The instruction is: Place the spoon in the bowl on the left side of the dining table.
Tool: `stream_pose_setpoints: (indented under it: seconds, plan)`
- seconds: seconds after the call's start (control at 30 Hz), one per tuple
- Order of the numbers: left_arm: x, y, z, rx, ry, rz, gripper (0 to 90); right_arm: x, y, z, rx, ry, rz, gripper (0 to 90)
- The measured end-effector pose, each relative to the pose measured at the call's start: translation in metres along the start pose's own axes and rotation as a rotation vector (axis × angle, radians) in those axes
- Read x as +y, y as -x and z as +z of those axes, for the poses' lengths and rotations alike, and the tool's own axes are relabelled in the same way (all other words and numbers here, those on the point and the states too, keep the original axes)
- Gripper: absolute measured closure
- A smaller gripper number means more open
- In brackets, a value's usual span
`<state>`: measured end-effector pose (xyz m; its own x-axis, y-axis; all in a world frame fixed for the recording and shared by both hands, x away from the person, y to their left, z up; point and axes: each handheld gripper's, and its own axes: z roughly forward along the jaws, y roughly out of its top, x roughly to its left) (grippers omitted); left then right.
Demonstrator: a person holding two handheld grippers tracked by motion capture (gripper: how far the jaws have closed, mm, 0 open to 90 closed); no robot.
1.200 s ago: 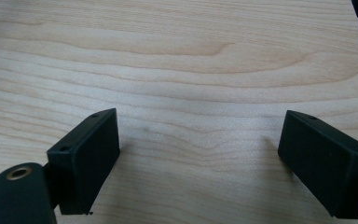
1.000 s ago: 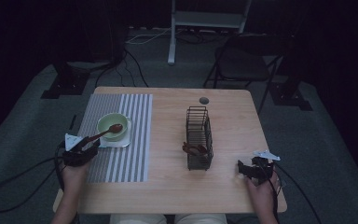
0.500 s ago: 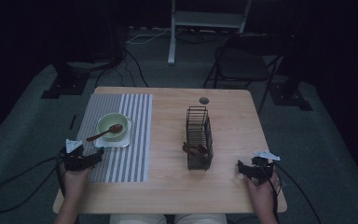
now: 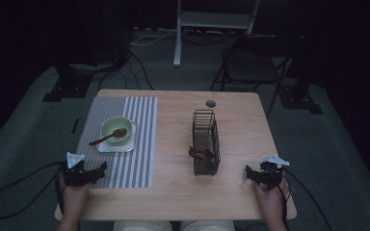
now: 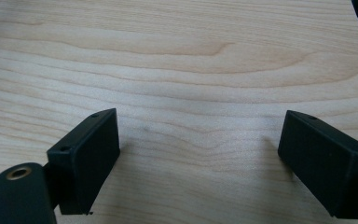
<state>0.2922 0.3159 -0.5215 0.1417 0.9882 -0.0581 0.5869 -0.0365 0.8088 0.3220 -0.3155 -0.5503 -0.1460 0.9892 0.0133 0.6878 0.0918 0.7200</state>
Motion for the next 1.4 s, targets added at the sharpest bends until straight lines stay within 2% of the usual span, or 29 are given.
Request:
stream_pose_setpoints:
  seconds: [0.13, 0.23, 0.33, 0.43, 0.6, 0.73, 1.0, 1.2, 1.27, 1.4]
  plan:
    - [-0.009, 0.001, -0.004, 0.026, 0.007, 0.021, 0.2, 0.000, 0.000, 0.000, 0.000, 0.000, 0.000, 11.9]
    - [-0.015, 0.002, -0.009, 0.036, 0.038, 0.038, 0.2, 0.000, 0.000, 0.000, 0.000, 0.000, 0.001, 11.9]
    - [-0.021, 0.003, -0.013, 0.034, 0.064, 0.043, 0.2, 0.000, 0.000, 0.000, 0.000, 0.000, 0.000, 11.9]
    - [-0.024, 0.003, -0.017, 0.040, 0.068, 0.045, 0.2, 0.000, 0.000, 0.000, 0.000, 0.000, 0.000, 11.9]
    - [-0.031, -0.001, -0.029, 0.039, 0.101, 0.030, 0.2, 0.000, 0.000, 0.000, 0.000, 0.000, 0.000, 11.9]
    - [-0.038, -0.007, -0.033, 0.028, 0.091, 0.018, 0.2, 0.000, 0.000, 0.000, 0.000, 0.000, 0.000, 11.9]
    - [-0.051, -0.016, -0.044, 0.068, 0.071, 0.012, 0.2, 0.000, 0.000, 0.000, 0.000, 0.000, 0.000, 11.9]
    - [-0.061, -0.021, -0.047, 0.074, 0.058, 0.028, 0.2, 0.000, 0.000, 0.000, 0.000, 0.000, 0.000, 11.8]
    - [-0.063, -0.022, -0.049, 0.089, 0.052, 0.036, 0.2, 0.000, 0.000, 0.000, 0.000, 0.000, 0.000, 11.9]
    - [-0.069, -0.029, -0.055, 0.098, 0.061, -0.007, 0.2, 0.000, 0.000, 0.000, 0.000, 0.000, 0.000, 11.8]
